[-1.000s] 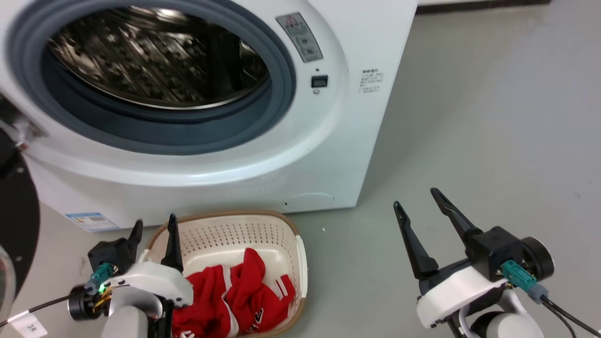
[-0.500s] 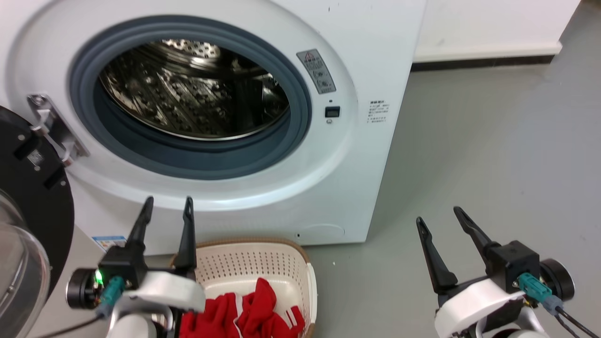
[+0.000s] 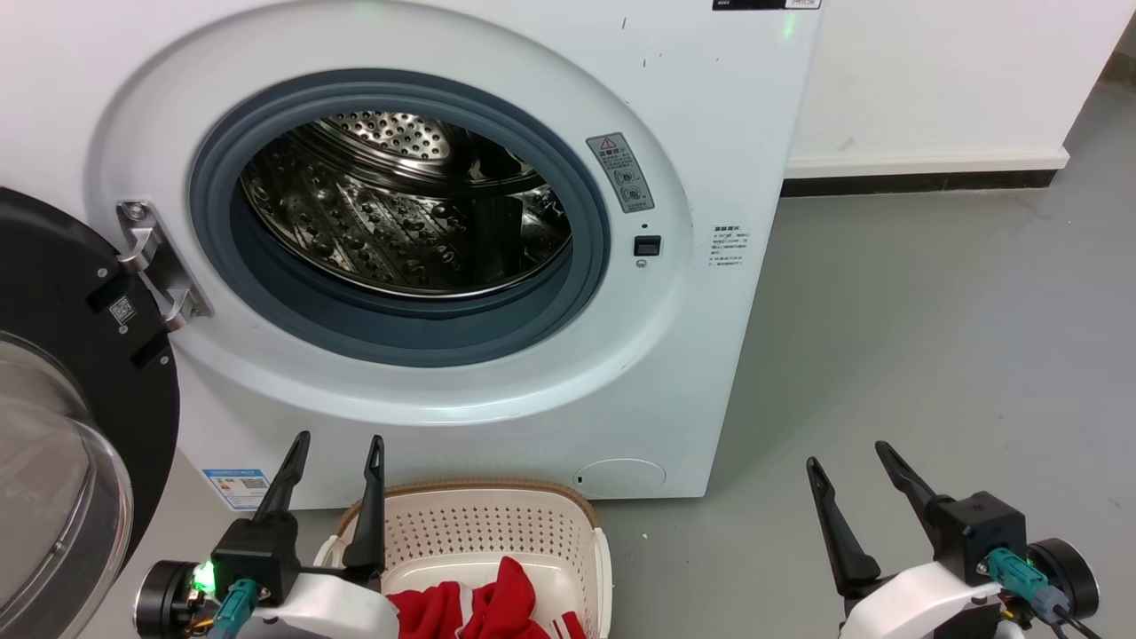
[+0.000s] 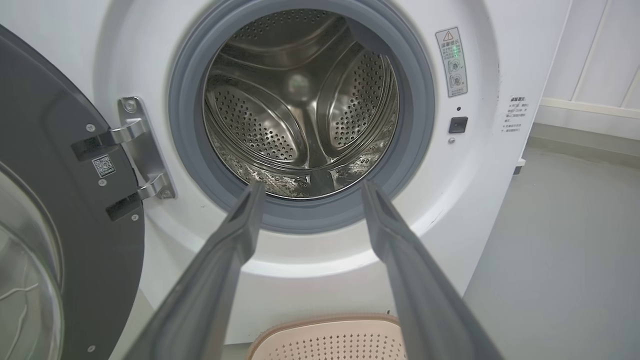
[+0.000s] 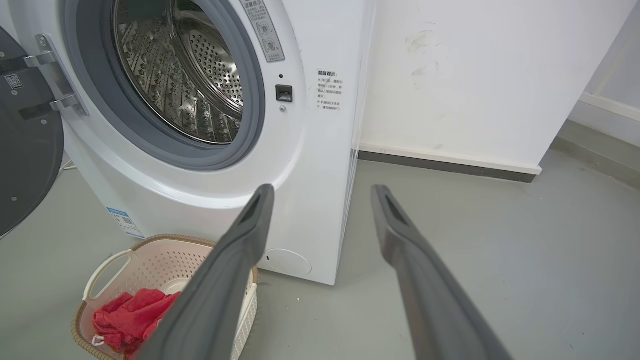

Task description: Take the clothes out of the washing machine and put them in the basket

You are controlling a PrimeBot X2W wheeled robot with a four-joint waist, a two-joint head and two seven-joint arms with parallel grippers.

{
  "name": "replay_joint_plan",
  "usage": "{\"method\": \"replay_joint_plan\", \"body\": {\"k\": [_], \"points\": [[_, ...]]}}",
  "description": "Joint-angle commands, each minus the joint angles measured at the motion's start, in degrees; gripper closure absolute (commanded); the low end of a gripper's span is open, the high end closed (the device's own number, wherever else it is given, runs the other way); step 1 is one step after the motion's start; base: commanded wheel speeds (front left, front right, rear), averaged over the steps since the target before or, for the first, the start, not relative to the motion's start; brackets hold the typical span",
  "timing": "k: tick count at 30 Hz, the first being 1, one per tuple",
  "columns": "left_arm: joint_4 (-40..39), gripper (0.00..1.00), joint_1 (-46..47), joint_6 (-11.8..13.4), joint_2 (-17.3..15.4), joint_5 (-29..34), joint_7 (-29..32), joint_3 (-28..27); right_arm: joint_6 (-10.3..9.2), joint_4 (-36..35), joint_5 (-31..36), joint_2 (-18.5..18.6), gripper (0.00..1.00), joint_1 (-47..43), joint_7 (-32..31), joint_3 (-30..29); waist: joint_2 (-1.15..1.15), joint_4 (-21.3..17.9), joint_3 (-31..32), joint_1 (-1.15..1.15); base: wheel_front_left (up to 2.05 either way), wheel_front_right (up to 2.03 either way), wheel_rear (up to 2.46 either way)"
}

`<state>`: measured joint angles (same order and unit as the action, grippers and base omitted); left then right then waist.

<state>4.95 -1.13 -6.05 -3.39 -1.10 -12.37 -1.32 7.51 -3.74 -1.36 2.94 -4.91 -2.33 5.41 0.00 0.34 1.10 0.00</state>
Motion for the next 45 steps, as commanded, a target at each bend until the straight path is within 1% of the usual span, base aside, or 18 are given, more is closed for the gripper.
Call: {"method": "replay_joint_plan", "body": {"k": [1, 9, 25, 26, 29, 33, 45], "points": [[-0.61, 0.0, -0.57, -0.03, -0.35, -0.04, 0.3, 0.14, -0.04, 0.13, -0.1, -0.12, 0.0, -0.62, 0.06, -0.12, 0.0, 0.08, -0.06, 0.0, 0.0, 0.0, 0.0], [-1.79, 0.0, -0.53, 0.38, -0.5, -1.39, 1.91, 0.07, -0.04, 0.65, -0.74, -0.11, 0.0, 0.1, 0.35, -0.17, 0.0, -0.21, -0.24, 0.0, 0.0, 0.0, 0.0], [-1.3, 0.0, -0.71, 0.79, -0.92, -3.0, 2.79, 0.29, -0.04, 0.77, -1.16, -0.11, 0.0, -0.3, 0.24, 0.27, 0.0, -0.29, -0.39, 0.0, 0.0, 0.0, 0.0], [-1.31, 1.0, -0.04, 0.59, -0.74, -3.03, 2.63, 0.42, 0.0, 0.73, -0.71, -0.01, 1.0, 0.03, 0.13, 0.25, 0.0, -0.29, -0.41, 0.01, 0.0, 0.0, 0.0], [0.21, 1.0, -0.16, 0.51, -0.5, -3.4, 2.78, 0.34, 0.01, 1.88, -0.95, 0.01, 1.0, -0.31, 0.17, 0.46, 0.0, -0.3, -0.45, 0.01, 0.0, 0.0, 0.0], [1.41, 1.0, 0.94, 0.39, -0.45, -8.14, 4.32, -0.67, 0.01, 2.11, -6.45, 0.26, 1.0, -0.16, 0.45, 0.22, 0.0, -0.29, -0.48, 0.01, 0.0, 0.0, 0.0], [2.15, 1.0, 1.64, 0.07, -0.31, -21.97, 6.35, -0.96, 0.0, 5.06, -21.54, 1.28, 1.0, 2.24, 0.58, -0.59, 0.0, -0.3, -0.55, 0.01, 0.0, 0.0, 0.0]]}}
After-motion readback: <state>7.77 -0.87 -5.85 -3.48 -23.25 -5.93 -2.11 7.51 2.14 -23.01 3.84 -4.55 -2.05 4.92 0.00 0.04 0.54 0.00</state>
